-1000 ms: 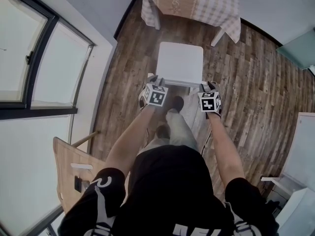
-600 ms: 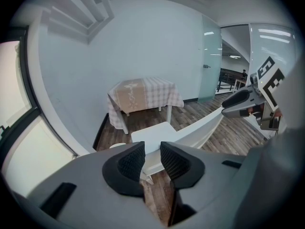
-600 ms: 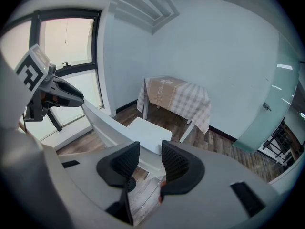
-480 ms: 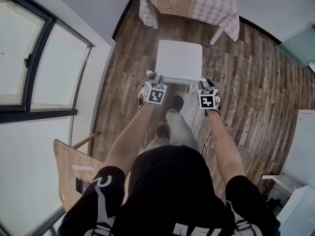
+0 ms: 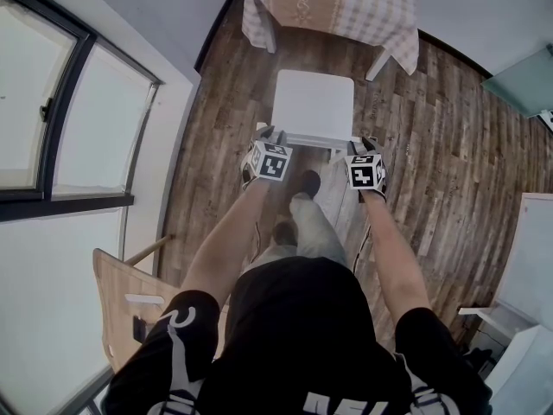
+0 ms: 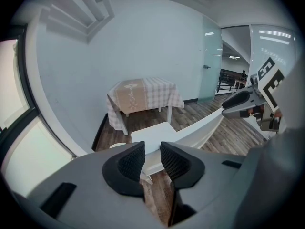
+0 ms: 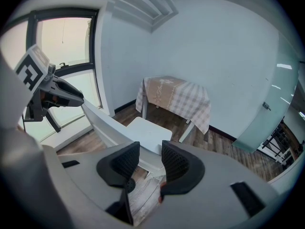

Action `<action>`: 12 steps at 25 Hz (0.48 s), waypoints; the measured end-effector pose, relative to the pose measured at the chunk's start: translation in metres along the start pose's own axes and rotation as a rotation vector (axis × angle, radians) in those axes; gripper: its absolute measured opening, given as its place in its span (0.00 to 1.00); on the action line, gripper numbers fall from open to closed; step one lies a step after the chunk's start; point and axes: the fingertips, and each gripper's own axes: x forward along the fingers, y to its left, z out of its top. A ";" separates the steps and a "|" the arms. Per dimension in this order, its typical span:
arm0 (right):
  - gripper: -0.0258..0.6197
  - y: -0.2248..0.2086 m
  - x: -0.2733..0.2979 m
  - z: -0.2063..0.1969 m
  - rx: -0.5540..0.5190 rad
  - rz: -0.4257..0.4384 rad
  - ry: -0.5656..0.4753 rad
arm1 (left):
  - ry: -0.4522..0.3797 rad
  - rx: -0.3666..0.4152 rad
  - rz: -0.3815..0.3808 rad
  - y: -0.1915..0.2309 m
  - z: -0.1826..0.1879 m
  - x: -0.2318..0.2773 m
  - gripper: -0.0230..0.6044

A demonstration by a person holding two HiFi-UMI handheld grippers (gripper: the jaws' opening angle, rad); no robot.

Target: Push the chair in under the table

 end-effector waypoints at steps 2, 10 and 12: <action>0.29 -0.001 0.002 0.002 -0.001 -0.001 0.002 | 0.002 -0.001 -0.004 0.002 0.002 0.002 0.22; 0.29 -0.006 0.011 0.009 -0.001 -0.003 0.012 | 0.010 -0.005 -0.014 0.007 0.010 0.010 0.22; 0.29 -0.006 0.012 0.011 -0.001 -0.005 0.020 | 0.012 -0.004 -0.016 0.009 0.012 0.012 0.22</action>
